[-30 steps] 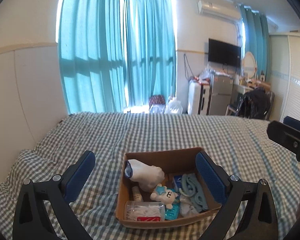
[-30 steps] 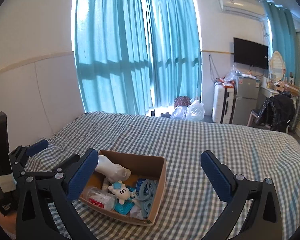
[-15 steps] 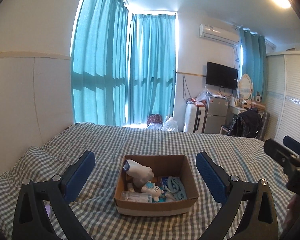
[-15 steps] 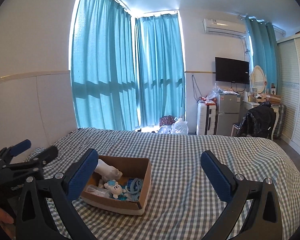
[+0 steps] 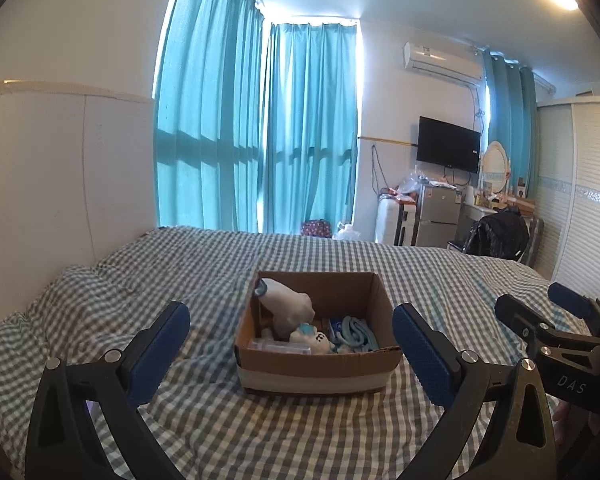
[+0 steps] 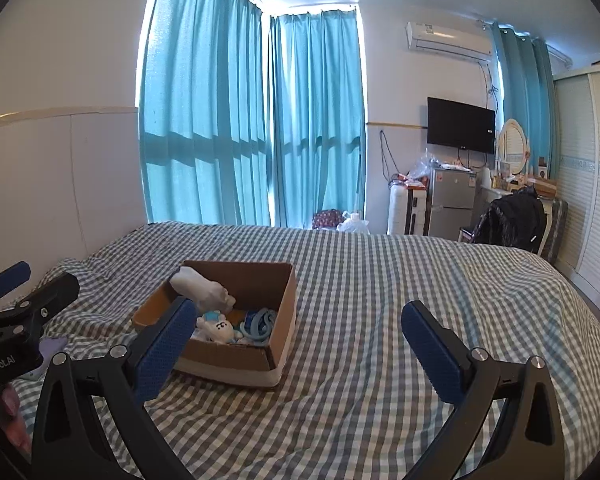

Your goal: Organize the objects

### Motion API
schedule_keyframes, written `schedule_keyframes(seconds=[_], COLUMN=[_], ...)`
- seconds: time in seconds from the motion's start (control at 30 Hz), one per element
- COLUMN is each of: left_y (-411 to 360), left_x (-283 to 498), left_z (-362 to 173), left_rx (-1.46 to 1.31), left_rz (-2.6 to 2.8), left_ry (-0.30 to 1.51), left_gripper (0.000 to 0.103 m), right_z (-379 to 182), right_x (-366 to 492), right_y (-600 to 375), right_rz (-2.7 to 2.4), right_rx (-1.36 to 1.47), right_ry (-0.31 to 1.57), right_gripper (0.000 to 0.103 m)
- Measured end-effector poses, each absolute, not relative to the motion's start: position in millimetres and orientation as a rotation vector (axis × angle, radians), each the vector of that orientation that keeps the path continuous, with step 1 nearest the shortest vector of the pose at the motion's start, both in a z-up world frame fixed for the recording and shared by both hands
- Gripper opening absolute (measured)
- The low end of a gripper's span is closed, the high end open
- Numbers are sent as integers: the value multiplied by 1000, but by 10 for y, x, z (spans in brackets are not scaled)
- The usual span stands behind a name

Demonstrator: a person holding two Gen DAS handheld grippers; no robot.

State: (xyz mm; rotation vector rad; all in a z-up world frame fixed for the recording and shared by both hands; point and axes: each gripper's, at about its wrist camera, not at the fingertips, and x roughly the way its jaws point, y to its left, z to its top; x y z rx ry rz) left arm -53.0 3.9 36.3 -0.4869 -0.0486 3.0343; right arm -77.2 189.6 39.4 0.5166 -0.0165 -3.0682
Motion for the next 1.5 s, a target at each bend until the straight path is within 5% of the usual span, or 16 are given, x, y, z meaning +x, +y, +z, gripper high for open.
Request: schedule_keyframes(seconds=[1.5], left_y=[75], left_x=[-512], left_z=[250], left_rx=[-591], left_rz=[3025], left_ry=[-11], left_gripper=[103], right_z=[261], right_x=[-841], right_y=[1825], right_rz=[-3038], right_rx=[599], right_ry=[-5], right_gripper=[103])
